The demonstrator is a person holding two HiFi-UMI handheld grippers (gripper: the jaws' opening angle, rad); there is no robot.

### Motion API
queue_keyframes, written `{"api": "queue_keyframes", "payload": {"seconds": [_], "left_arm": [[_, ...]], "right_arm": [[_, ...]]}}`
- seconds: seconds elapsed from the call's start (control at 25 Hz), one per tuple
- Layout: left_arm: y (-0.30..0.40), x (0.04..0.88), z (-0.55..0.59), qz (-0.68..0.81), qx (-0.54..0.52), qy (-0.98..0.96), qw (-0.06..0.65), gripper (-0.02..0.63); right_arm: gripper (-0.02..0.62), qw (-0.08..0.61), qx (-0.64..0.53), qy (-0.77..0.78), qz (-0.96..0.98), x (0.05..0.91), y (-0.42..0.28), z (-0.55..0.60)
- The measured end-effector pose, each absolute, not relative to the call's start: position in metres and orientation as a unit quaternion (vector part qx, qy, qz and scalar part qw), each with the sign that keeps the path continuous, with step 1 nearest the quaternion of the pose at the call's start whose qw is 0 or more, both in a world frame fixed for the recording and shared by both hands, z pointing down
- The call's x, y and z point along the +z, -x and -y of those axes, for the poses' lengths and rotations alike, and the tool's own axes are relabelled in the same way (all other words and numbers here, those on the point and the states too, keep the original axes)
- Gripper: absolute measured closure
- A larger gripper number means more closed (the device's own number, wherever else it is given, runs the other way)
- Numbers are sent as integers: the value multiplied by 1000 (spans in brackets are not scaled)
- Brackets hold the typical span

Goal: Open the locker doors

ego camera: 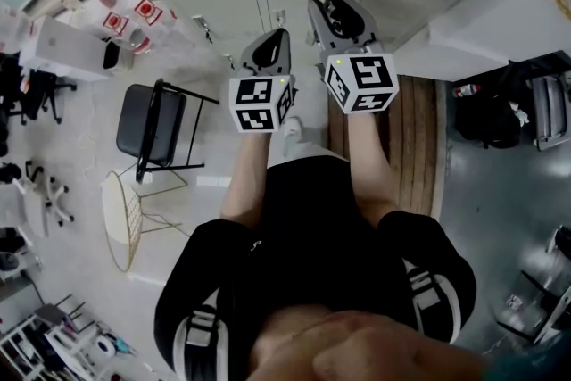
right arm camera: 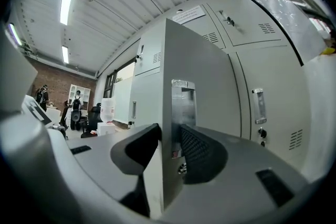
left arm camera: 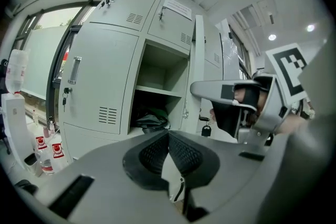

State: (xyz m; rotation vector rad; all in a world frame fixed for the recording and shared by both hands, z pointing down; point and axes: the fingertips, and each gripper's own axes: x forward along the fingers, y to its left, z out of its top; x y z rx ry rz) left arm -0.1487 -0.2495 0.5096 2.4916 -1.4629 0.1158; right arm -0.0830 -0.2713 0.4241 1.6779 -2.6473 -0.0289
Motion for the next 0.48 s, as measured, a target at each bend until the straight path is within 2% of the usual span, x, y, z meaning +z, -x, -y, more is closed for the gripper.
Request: {"api": "queue_keyframes", "payload": {"seconds": [0.48], "left_arm": [[125, 508, 222, 497, 30, -857, 129, 597]], "right_arm": [[442, 28, -39, -574, 818, 426, 41, 242]]}}
